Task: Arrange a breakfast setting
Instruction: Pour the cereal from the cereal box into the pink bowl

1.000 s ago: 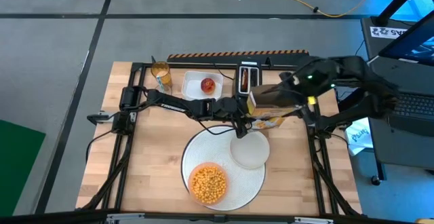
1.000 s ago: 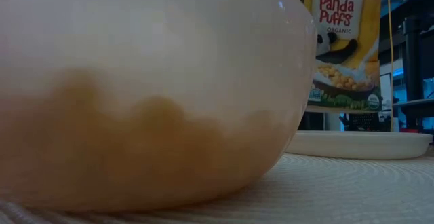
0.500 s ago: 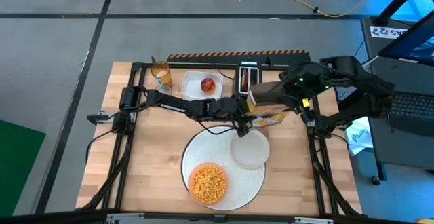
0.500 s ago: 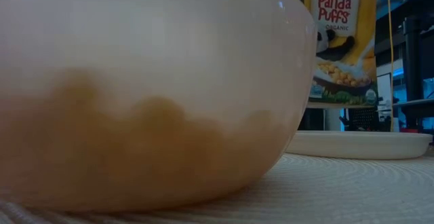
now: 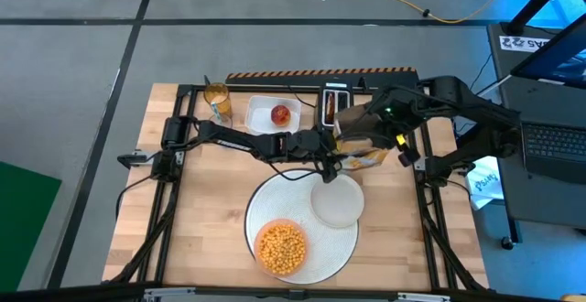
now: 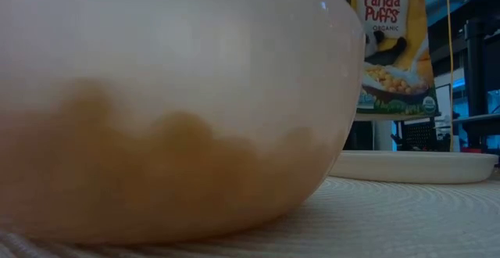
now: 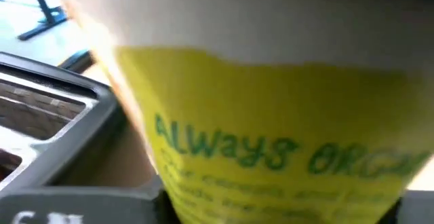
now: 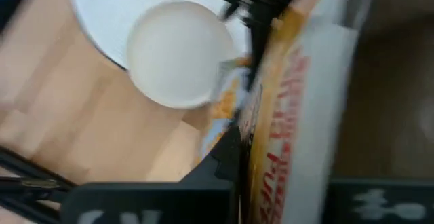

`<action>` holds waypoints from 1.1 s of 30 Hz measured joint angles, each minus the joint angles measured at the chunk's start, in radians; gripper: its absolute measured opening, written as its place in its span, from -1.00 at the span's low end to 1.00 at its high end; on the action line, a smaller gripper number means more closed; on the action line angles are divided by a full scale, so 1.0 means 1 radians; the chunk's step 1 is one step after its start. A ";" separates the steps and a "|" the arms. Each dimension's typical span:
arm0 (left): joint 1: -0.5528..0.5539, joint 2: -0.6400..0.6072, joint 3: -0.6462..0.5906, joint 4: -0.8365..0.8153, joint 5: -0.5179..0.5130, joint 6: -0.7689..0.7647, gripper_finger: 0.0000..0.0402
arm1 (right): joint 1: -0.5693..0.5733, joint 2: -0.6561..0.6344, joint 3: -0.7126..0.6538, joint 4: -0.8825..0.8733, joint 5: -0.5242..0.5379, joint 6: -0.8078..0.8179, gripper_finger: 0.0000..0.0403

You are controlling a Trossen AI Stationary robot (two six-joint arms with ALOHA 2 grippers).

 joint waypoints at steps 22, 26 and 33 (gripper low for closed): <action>-0.003 -0.264 0.048 -0.153 -0.014 -0.038 0.33 | 0.001 -0.052 -0.001 0.020 0.169 0.259 -1.00; -0.008 -0.310 0.049 -0.176 -0.014 -0.034 0.33 | 0.001 -0.058 -0.001 0.012 0.191 0.320 -1.00; -0.015 -0.366 0.047 -0.213 -0.017 -0.033 0.33 | 0.001 -0.058 -0.003 0.002 0.199 0.423 -1.00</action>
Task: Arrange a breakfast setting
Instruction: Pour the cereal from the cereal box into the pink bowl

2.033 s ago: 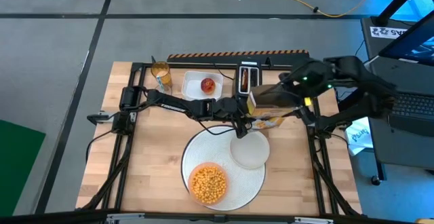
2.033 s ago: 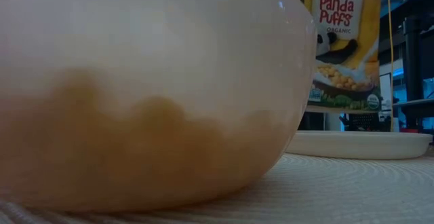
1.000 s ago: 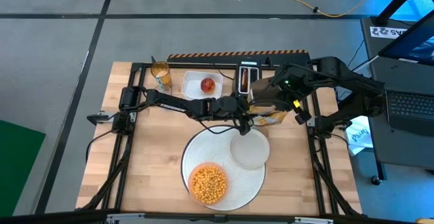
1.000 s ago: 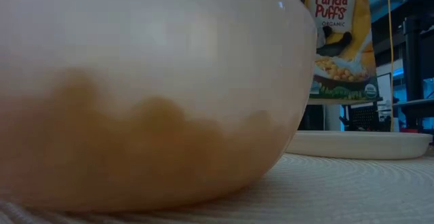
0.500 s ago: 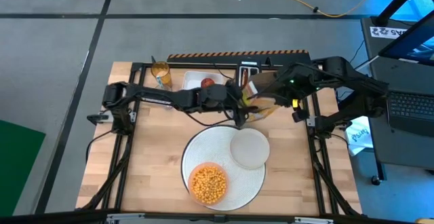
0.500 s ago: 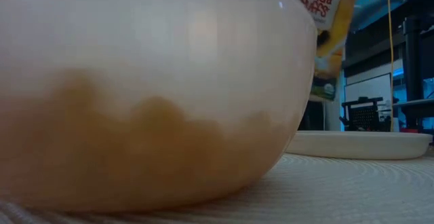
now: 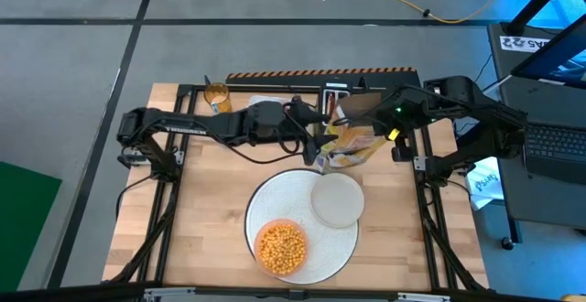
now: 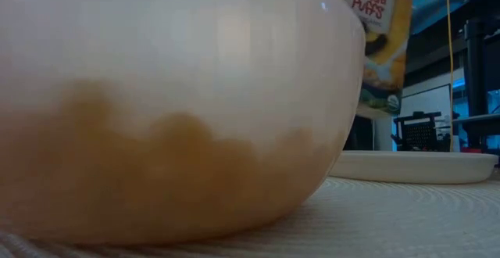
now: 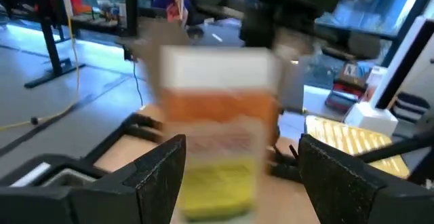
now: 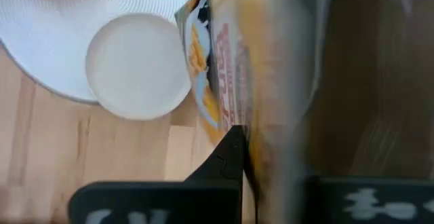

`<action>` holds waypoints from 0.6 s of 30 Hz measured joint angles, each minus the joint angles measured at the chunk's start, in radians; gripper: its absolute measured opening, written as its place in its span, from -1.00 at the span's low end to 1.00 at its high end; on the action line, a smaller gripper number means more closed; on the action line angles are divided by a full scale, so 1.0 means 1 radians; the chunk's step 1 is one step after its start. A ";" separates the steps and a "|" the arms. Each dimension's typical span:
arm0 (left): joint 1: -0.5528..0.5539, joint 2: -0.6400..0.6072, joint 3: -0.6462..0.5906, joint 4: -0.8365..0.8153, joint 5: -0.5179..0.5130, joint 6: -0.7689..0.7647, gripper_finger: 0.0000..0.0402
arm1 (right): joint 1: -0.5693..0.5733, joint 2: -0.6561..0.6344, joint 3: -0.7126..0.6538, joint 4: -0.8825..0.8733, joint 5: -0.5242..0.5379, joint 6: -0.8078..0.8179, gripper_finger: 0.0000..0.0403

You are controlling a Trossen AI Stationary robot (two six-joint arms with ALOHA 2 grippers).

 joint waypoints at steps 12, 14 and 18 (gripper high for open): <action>-0.036 -0.067 0.000 -0.062 -0.006 -0.001 0.33 | 0.232 -0.029 0.000 0.006 0.135 0.361 -1.00; -0.046 -0.085 -0.002 -0.096 -0.010 -0.003 0.33 | 0.279 -0.042 0.001 0.007 0.179 0.456 -1.00; -0.058 -0.132 0.000 -0.146 -0.009 -0.001 0.33 | 0.365 -0.067 0.001 0.007 0.255 0.620 -1.00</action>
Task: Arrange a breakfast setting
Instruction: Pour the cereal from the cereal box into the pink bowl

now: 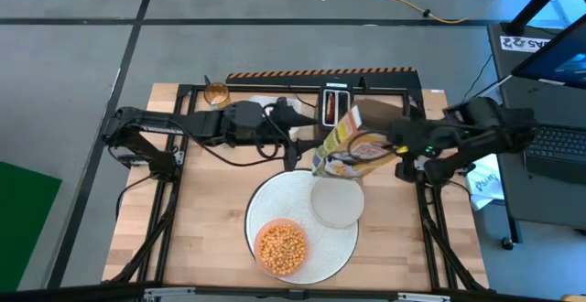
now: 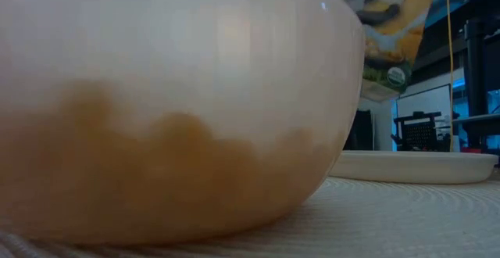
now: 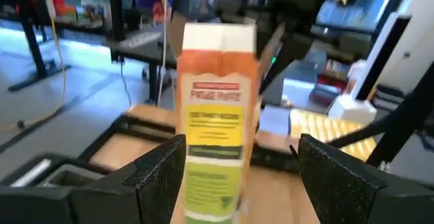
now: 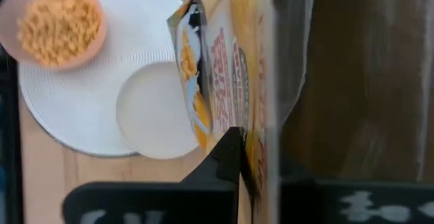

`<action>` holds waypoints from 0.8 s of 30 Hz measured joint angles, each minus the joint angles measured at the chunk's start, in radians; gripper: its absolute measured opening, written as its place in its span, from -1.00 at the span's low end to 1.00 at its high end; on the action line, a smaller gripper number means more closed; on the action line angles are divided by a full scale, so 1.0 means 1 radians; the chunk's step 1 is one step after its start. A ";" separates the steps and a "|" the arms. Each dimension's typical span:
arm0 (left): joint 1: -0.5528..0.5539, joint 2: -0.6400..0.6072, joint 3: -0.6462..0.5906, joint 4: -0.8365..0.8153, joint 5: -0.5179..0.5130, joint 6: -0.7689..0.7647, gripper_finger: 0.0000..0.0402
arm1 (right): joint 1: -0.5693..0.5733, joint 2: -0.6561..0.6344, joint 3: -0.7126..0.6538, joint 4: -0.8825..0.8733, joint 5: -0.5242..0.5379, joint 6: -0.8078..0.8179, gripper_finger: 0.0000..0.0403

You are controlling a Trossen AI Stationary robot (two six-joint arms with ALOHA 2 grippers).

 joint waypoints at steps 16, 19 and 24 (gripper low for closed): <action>-0.017 -0.073 -0.001 -0.097 -0.045 0.005 0.33 | 0.192 -0.047 0.000 0.003 0.019 0.406 -1.00; -0.022 -0.074 -0.001 -0.103 -0.044 0.004 0.33 | 0.192 -0.047 -0.001 0.005 0.039 0.412 -1.00; -0.028 -0.081 -0.001 -0.140 -0.042 0.004 0.33 | 0.191 -0.070 -0.078 -0.003 0.060 0.359 -1.00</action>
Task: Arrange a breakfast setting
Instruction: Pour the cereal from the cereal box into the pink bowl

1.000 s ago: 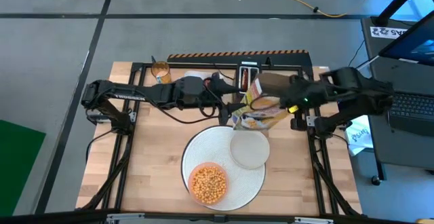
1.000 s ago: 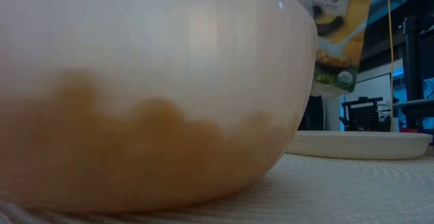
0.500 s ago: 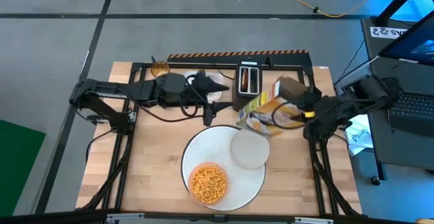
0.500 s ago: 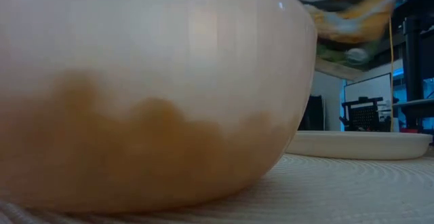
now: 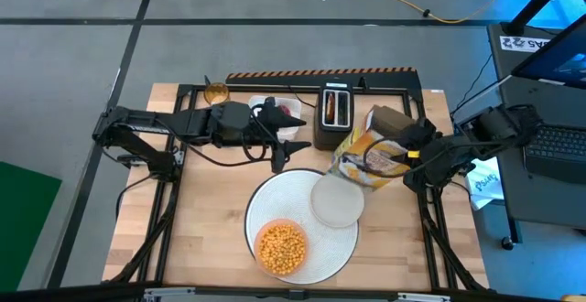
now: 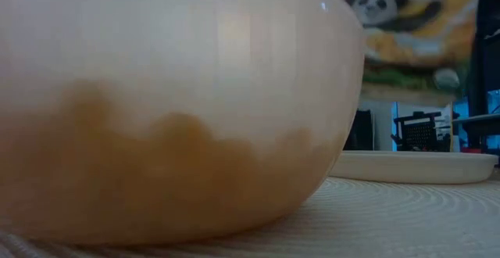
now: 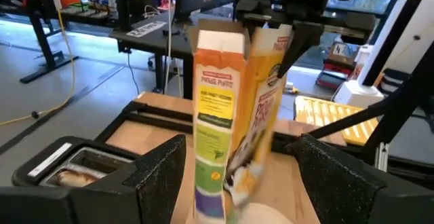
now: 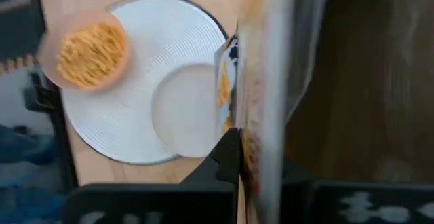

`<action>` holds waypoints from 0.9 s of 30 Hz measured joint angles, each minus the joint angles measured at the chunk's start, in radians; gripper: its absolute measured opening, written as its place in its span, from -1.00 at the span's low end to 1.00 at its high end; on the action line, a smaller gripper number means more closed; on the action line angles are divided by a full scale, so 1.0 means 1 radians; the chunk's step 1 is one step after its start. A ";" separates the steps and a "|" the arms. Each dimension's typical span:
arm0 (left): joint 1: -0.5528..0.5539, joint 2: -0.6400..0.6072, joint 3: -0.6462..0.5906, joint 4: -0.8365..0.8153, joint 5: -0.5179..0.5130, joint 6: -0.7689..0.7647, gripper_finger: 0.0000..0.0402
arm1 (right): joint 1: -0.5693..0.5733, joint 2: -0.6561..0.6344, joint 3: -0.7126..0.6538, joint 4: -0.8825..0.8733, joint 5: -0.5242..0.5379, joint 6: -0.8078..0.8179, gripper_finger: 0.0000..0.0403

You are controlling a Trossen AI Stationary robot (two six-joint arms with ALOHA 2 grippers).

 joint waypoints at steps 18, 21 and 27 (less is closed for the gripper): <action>0.001 -0.002 0.000 -0.019 0.001 -0.001 0.33 | -0.024 -0.039 0.021 0.004 0.078 -0.987 -1.00; 0.001 -0.002 0.000 -0.018 0.000 -0.010 0.33 | -0.110 -0.030 0.021 0.005 0.053 -1.120 -1.00; 0.001 -0.002 0.000 -0.017 -0.003 -0.035 0.33 | -0.334 0.038 0.021 0.003 -0.095 -1.474 -1.00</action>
